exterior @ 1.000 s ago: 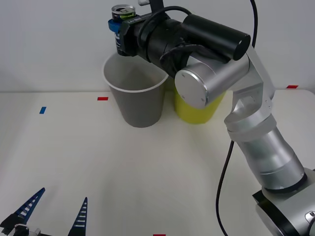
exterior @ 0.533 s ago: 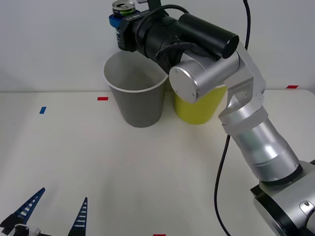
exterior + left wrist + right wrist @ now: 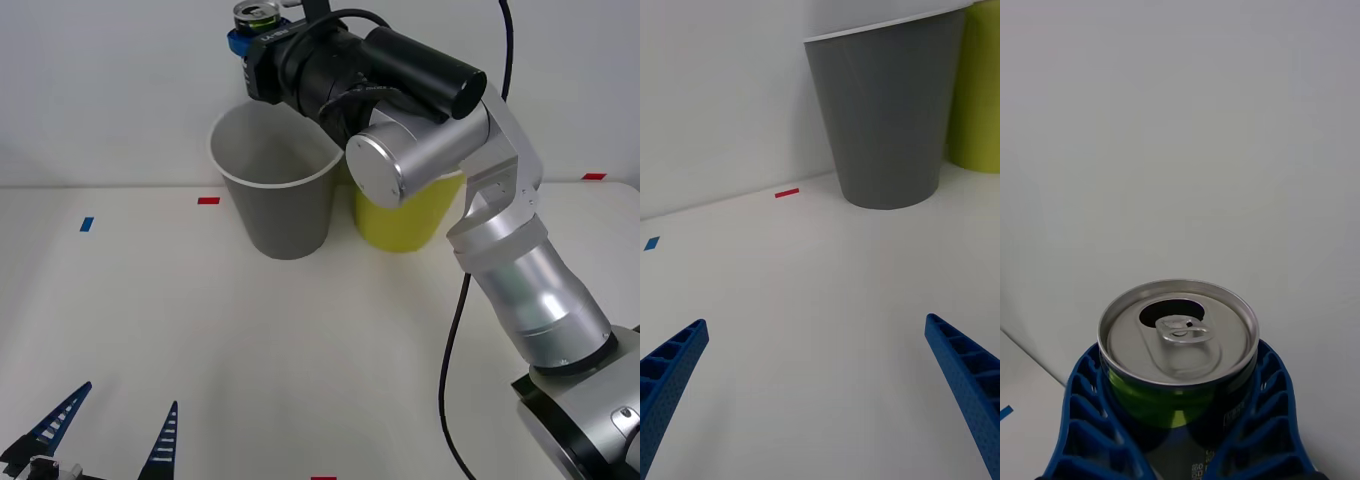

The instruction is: Put cans in the gray bin and PET bottles in the light green bin.

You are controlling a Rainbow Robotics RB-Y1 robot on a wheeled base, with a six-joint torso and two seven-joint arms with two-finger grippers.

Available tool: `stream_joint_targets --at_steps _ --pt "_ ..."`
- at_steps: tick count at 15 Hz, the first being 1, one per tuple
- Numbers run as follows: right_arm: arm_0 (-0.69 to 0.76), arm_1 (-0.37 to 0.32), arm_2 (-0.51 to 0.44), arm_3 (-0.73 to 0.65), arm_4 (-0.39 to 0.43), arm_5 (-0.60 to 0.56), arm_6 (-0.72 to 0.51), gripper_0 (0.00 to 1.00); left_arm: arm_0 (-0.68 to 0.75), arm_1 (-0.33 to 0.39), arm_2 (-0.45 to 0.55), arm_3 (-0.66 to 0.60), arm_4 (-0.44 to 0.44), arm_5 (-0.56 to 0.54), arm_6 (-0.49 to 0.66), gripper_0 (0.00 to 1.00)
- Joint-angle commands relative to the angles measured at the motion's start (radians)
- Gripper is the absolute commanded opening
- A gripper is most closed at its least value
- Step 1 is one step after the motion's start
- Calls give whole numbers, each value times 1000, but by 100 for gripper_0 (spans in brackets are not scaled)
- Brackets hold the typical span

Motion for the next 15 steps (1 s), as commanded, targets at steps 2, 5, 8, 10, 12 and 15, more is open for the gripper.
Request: stream_joint_targets --at_steps 2,5,8,10,12,15 --pt "1 -1 0 0 -2 0 -18 100 0 0 0 0 0 0 0 100" --pt "1 19 0 -1 -1 0 -21 100 0 0 0 0 0 0 0 100" --pt "70 64 1 -52 50 -10 -11 100 0 0 0 0 0 0 0 100" --pt "178 61 0 -171 91 -13 -12 100 0 0 0 0 0 0 0 100" --pt "280 21 0 -290 90 -13 -24 100 0 0 0 0 0 0 0 100" --pt "423 -84 -28 -452 79 -26 -46 100 0 0 0 0 0 0 0 100"
